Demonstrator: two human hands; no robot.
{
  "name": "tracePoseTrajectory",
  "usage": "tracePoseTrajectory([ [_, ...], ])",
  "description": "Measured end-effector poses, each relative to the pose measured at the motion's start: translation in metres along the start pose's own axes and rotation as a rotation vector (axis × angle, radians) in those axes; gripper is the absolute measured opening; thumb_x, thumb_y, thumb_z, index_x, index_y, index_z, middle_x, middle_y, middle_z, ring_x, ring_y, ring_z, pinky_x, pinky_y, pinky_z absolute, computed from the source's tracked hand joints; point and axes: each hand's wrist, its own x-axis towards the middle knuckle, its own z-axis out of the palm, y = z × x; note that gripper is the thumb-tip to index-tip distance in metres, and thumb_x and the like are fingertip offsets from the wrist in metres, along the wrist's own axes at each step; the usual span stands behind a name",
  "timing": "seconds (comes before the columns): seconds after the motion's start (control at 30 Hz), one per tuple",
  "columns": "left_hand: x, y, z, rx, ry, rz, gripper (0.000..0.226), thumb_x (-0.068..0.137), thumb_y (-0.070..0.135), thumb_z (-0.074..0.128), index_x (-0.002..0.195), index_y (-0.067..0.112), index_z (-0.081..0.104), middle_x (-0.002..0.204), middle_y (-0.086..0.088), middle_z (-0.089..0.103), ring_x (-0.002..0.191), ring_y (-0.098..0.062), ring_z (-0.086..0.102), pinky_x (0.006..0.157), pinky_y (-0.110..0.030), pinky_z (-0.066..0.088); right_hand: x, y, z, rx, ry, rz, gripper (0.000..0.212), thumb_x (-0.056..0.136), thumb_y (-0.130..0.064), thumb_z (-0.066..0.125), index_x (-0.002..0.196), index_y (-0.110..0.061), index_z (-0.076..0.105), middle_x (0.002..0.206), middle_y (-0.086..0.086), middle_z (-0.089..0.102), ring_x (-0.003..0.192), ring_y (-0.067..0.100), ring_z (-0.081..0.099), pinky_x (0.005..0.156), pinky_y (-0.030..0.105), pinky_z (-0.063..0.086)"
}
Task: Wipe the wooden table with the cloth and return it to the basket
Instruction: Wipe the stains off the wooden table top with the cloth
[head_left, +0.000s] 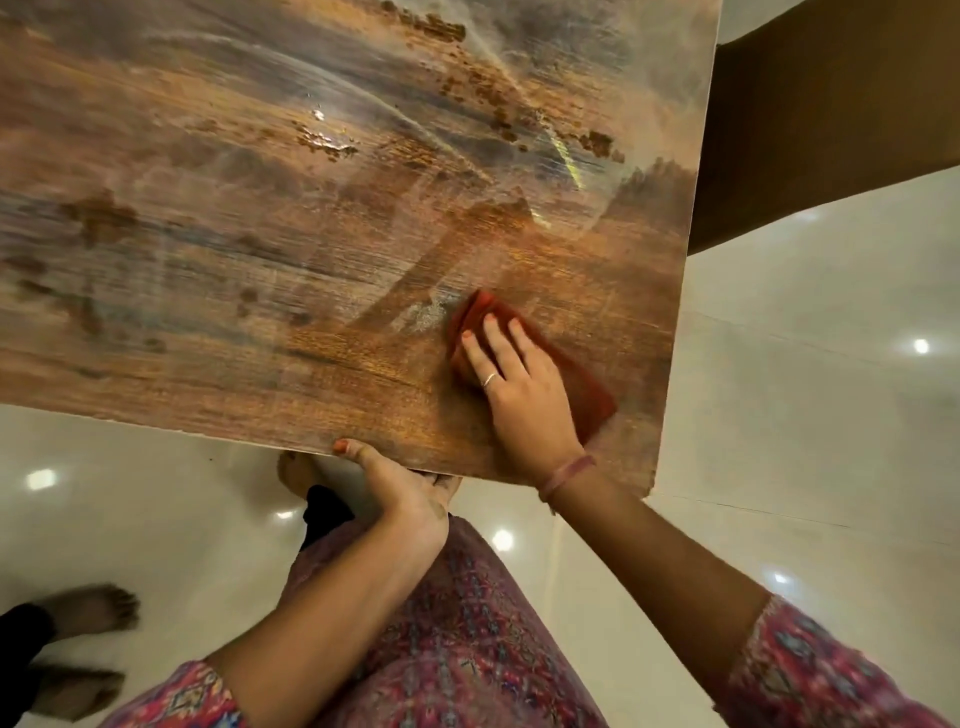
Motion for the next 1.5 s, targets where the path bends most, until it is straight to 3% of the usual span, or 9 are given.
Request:
tracePoseTrajectory([
  [0.13,0.0,0.001,-0.001,-0.006,-0.016,-0.024,0.086,0.083,0.078,0.025,0.148,0.022,0.025,0.15,-0.01,0.036,0.132,-0.031,0.041,0.09,-0.042,0.041,0.045,0.059,-0.023,-0.127,-0.032,-0.061,0.047,0.1,-0.012,0.028,0.147,-0.015,0.038,0.153,0.015,0.033,0.141,0.037,0.031,0.114,0.047,0.028],
  [0.33,0.002,0.001,-0.002,0.002,0.015,0.015,0.082,0.084,0.078,0.024,0.15,0.029,0.019,0.155,-0.005,0.028,0.138,-0.03,0.033,0.106,-0.048,0.033,0.126,0.119,-0.053,0.018,0.182,0.627,0.047,0.102,-0.008,0.028,0.149,-0.015,0.034,0.157,0.011,0.027,0.145,0.029,0.022,0.12,0.04,0.015],
  [0.5,0.01,0.001,-0.003,-0.034,0.049,0.056,0.076,0.085,0.076,0.031,0.149,0.039,0.016,0.154,-0.003,0.031,0.137,-0.032,0.036,0.103,-0.056,0.035,0.036,-0.002,-0.003,0.062,0.038,-0.033,0.045,0.097,-0.009,0.038,0.14,-0.015,0.048,0.149,0.014,0.042,0.138,0.037,0.037,0.111,0.046,0.031],
  [0.63,0.009,0.0,-0.005,-0.014,0.023,0.066,0.075,0.085,0.076,0.029,0.149,0.04,0.014,0.154,-0.003,0.03,0.135,-0.033,0.038,0.101,-0.057,0.037,0.048,0.033,-0.017,-0.07,-0.06,-0.193,0.046,0.1,-0.018,0.03,0.145,-0.021,0.041,0.152,0.008,0.037,0.14,0.031,0.034,0.11,0.044,0.03],
  [0.87,0.009,0.001,-0.007,-0.055,0.021,0.028,0.081,0.083,0.078,0.032,0.15,0.039,0.01,0.154,-0.004,0.03,0.136,-0.032,0.037,0.102,-0.053,0.036,0.143,0.154,-0.069,0.019,0.105,0.702,0.049,0.102,-0.009,0.03,0.151,-0.021,0.03,0.159,0.007,0.022,0.145,0.032,0.018,0.117,0.048,0.021],
  [0.93,0.011,0.002,-0.006,-0.042,0.043,0.064,0.079,0.084,0.077,0.031,0.15,0.04,0.011,0.154,-0.003,0.03,0.135,-0.031,0.038,0.103,-0.055,0.036,0.136,0.115,-0.054,0.017,0.138,0.593,0.052,0.101,-0.007,0.03,0.151,-0.02,0.028,0.159,0.008,0.02,0.146,0.03,0.018,0.118,0.042,0.019],
  [1.1,0.01,0.002,-0.006,-0.023,0.036,0.059,0.078,0.085,0.076,0.031,0.149,0.034,0.02,0.151,-0.005,0.035,0.133,-0.03,0.042,0.106,-0.053,0.037,0.046,-0.008,-0.005,-0.001,-0.063,-0.282,0.047,0.098,-0.018,0.032,0.143,-0.026,0.044,0.152,0.002,0.039,0.14,0.027,0.035,0.108,0.039,0.031],
  [1.2,0.008,0.001,-0.005,0.007,0.019,0.032,0.082,0.085,0.076,0.026,0.15,0.027,0.022,0.151,-0.008,0.036,0.133,-0.03,0.041,0.11,-0.049,0.034,0.058,0.013,-0.015,-0.082,-0.142,-0.423,0.052,0.096,-0.019,0.026,0.144,-0.03,0.04,0.153,-0.002,0.037,0.141,0.025,0.035,0.105,0.04,0.033],
  [1.5,0.008,0.002,-0.007,0.021,0.021,0.069,0.079,0.085,0.076,0.028,0.15,0.034,0.017,0.152,-0.006,0.034,0.131,-0.03,0.043,0.103,-0.049,0.041,0.156,0.156,-0.073,0.056,0.086,0.723,0.055,0.099,-0.01,0.039,0.149,-0.03,0.029,0.159,-0.001,0.021,0.144,0.03,0.02,0.114,0.054,0.024],
])
